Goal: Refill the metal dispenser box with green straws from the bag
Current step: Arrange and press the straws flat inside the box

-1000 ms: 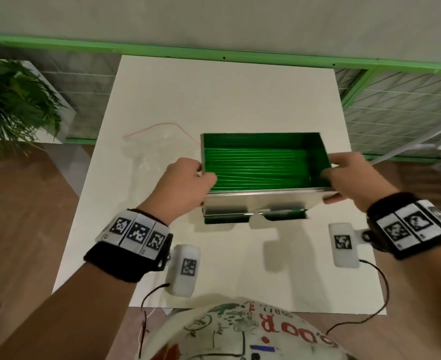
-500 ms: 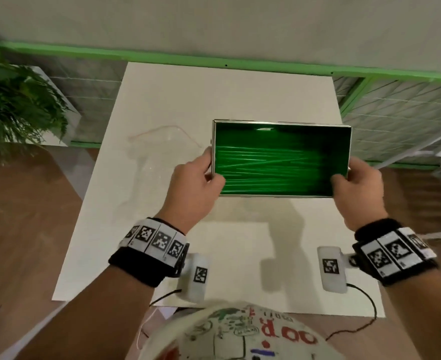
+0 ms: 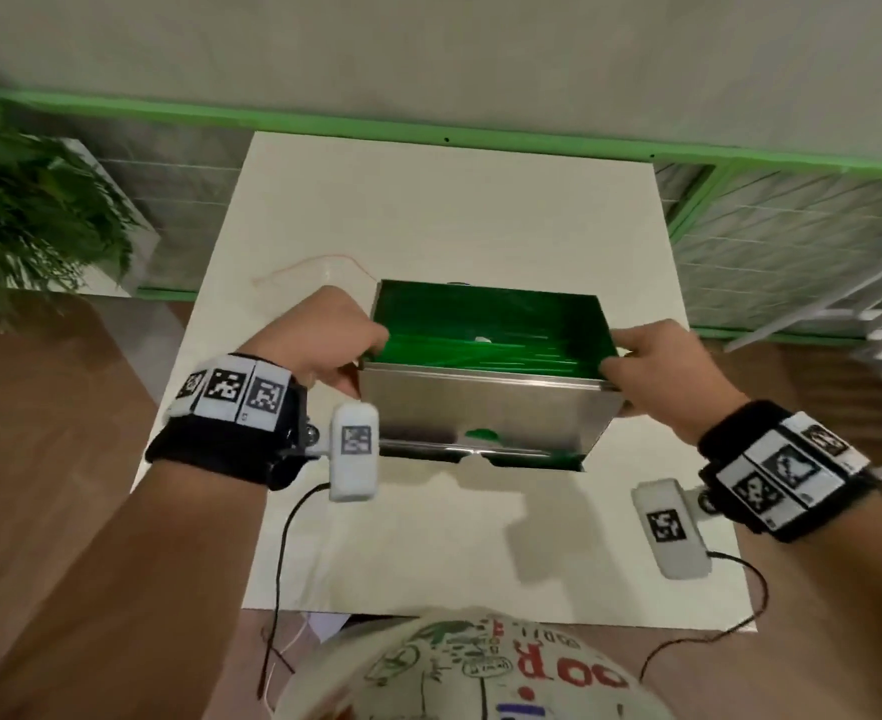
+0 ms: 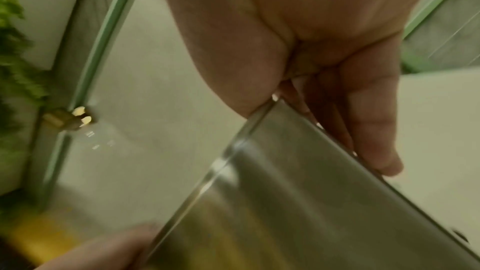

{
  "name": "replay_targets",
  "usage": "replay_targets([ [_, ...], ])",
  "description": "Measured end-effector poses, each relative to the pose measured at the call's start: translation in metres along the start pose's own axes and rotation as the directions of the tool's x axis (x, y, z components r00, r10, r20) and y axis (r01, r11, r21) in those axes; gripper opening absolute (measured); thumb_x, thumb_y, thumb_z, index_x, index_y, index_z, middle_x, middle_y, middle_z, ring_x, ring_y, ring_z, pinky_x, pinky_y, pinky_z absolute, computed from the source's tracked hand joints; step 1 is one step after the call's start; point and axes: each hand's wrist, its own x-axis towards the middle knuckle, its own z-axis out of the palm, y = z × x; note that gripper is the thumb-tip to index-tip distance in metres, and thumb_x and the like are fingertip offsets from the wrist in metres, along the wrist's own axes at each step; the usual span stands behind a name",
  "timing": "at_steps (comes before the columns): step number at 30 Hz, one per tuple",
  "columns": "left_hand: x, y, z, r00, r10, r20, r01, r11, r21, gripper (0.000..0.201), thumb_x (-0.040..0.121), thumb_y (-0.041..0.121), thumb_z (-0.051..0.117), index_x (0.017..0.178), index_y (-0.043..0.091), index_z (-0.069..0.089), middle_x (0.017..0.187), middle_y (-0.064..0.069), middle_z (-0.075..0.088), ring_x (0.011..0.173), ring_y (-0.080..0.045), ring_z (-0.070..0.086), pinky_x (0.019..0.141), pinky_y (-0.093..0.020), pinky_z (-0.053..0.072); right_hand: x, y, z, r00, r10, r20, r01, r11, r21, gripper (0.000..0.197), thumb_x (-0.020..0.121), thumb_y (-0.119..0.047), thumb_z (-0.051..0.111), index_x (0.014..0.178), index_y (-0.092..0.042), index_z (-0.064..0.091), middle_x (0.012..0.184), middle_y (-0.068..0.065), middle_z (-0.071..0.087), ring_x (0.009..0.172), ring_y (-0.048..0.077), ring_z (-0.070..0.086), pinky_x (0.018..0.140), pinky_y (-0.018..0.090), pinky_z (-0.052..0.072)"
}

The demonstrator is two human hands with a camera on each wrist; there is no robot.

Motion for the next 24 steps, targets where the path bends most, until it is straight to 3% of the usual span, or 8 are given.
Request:
replay_targets([
  [4,-0.008,-0.005,0.006,0.997,-0.023,0.068,0.024,1.000,-0.013,0.015,0.087,-0.003,0.062,0.091,-0.017,0.067,0.088,-0.034,0.071,0.064,-0.031,0.076,0.061,-0.039,0.066,0.003,0.002,-0.004,0.999,0.045,-0.025,-0.046,0.999,-0.019,0.030,0.081,0.002,0.056,0.082,-0.021,0.076,0.084,0.019,0.075,0.069,0.034,0.074,0.059,0.051,0.063],
  [7,-0.014,-0.007,0.005,0.999,-0.041,0.035,0.042,0.998,-0.044,0.008,0.086,-0.007,0.061,0.085,-0.012,0.068,0.086,-0.027,0.073,0.061,-0.029,0.076,0.057,-0.034,0.064,0.002,-0.001,-0.007,0.999,0.011,0.037,-0.010,0.999,-0.042,0.032,0.082,0.003,0.056,0.097,-0.017,0.077,0.080,0.017,0.075,0.068,0.032,0.075,0.061,0.047,0.064],
  [9,-0.011,-0.005,0.006,0.999,-0.007,0.041,0.009,0.999,-0.037,0.012,0.087,-0.005,0.062,0.089,-0.015,0.069,0.090,-0.029,0.074,0.068,-0.033,0.077,0.062,-0.037,0.065,0.001,0.001,-0.011,1.000,0.026,-0.007,-0.026,0.999,-0.035,0.033,0.083,0.002,0.058,0.106,-0.014,0.076,0.082,0.014,0.074,0.068,0.030,0.074,0.063,0.048,0.064],
  [11,-0.012,-0.006,0.008,1.000,0.015,0.010,-0.015,0.998,-0.055,0.016,0.086,-0.004,0.064,0.091,-0.018,0.067,0.091,-0.033,0.071,0.070,-0.033,0.077,0.064,-0.038,0.066,0.001,0.001,-0.011,0.998,-0.012,-0.067,0.008,0.998,-0.058,0.030,0.083,-0.001,0.059,0.102,-0.015,0.076,0.079,0.012,0.075,0.066,0.029,0.074,0.061,0.047,0.064],
  [13,-0.013,-0.010,0.010,0.998,0.024,-0.056,-0.028,0.997,-0.069,0.011,0.085,-0.005,0.062,0.087,-0.013,0.069,0.088,-0.027,0.074,0.069,-0.030,0.076,0.063,-0.040,0.066,-0.003,0.001,-0.009,0.996,-0.089,-0.030,0.085,0.991,-0.107,0.025,0.080,-0.002,0.058,0.095,-0.013,0.075,0.072,0.012,0.075,0.063,0.028,0.074,0.062,0.045,0.064],
  [16,-0.015,-0.009,0.013,0.996,0.086,-0.028,-0.088,0.994,-0.060,0.012,0.081,0.004,0.065,0.082,-0.004,0.074,0.085,-0.019,0.078,0.078,-0.034,0.078,0.072,-0.051,0.065,-0.003,0.009,-0.008,0.992,-0.036,-0.120,0.029,0.998,-0.064,0.037,0.081,0.002,0.057,0.109,-0.015,0.075,0.079,0.014,0.075,0.071,0.033,0.074,0.062,0.047,0.064],
  [19,-0.019,-0.008,0.010,0.987,0.071,-0.141,-0.081,0.994,-0.067,0.011,0.080,0.000,0.064,0.081,-0.007,0.072,0.085,-0.026,0.075,0.082,-0.040,0.076,0.067,-0.055,0.064,-0.008,0.007,0.000,0.988,-0.122,-0.092,0.107,0.982,-0.153,0.031,0.075,-0.010,0.056,0.100,-0.013,0.073,0.065,0.008,0.073,0.062,0.030,0.072,0.061,0.047,0.063],
  [24,-0.022,0.005,0.015,0.994,0.088,-0.065,-0.088,0.996,-0.006,0.013,0.083,0.001,0.066,0.075,-0.008,0.070,0.077,-0.018,0.075,0.058,-0.024,0.074,0.059,-0.035,0.064,-0.006,0.008,-0.009,0.975,-0.047,-0.218,0.027,0.995,-0.098,0.041,0.080,-0.002,0.058,0.115,-0.017,0.073,0.074,0.007,0.074,0.068,0.031,0.072,0.068,0.050,0.063],
])
